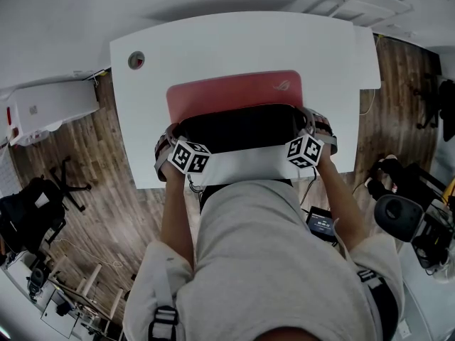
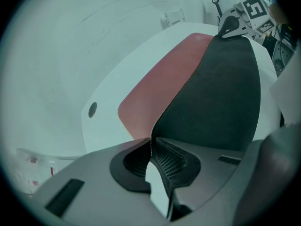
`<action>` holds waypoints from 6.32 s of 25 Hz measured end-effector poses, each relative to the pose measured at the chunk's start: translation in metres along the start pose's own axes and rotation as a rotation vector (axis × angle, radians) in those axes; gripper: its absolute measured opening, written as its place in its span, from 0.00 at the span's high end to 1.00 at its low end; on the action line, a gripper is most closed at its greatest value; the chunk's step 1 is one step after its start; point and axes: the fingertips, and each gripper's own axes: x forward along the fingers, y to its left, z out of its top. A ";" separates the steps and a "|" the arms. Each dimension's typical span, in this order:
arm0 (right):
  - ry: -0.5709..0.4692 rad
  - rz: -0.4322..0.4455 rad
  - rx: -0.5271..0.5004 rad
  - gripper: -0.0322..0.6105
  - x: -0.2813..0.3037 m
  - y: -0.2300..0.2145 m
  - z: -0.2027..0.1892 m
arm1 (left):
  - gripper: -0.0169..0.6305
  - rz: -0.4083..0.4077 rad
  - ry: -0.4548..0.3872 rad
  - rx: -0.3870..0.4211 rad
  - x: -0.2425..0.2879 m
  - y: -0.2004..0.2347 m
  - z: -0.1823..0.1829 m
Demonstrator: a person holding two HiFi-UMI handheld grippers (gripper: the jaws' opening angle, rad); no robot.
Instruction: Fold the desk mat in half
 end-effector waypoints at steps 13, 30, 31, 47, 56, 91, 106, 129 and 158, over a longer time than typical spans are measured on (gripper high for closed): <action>-0.006 0.001 -0.011 0.87 0.008 -0.014 0.006 | 0.92 0.012 -0.001 0.014 0.008 0.011 0.011; -0.012 0.006 -0.024 0.87 0.021 -0.026 0.020 | 0.91 0.014 0.000 0.016 0.014 0.029 0.015; -0.012 0.004 -0.024 0.87 0.021 -0.027 0.020 | 0.92 0.018 -0.003 0.016 0.014 0.030 0.017; -0.004 -0.009 -0.016 0.87 0.027 -0.039 0.016 | 0.92 0.034 -0.024 0.047 0.023 0.043 0.039; -0.004 -0.013 -0.012 0.87 0.030 -0.047 0.017 | 0.91 0.029 -0.025 0.049 0.025 0.045 0.045; -0.014 -0.037 -0.010 0.87 0.048 -0.074 0.023 | 0.91 0.065 -0.038 0.035 0.038 0.065 0.069; -0.013 -0.048 -0.004 0.87 0.054 -0.082 0.025 | 0.91 0.067 -0.040 0.024 0.044 0.071 0.076; -0.002 -0.055 0.012 0.86 0.060 -0.090 0.025 | 0.91 0.062 -0.057 0.002 0.046 0.076 0.084; -0.122 -0.103 0.372 0.77 0.021 -0.101 0.042 | 0.84 0.141 -0.217 -0.147 0.010 0.088 0.079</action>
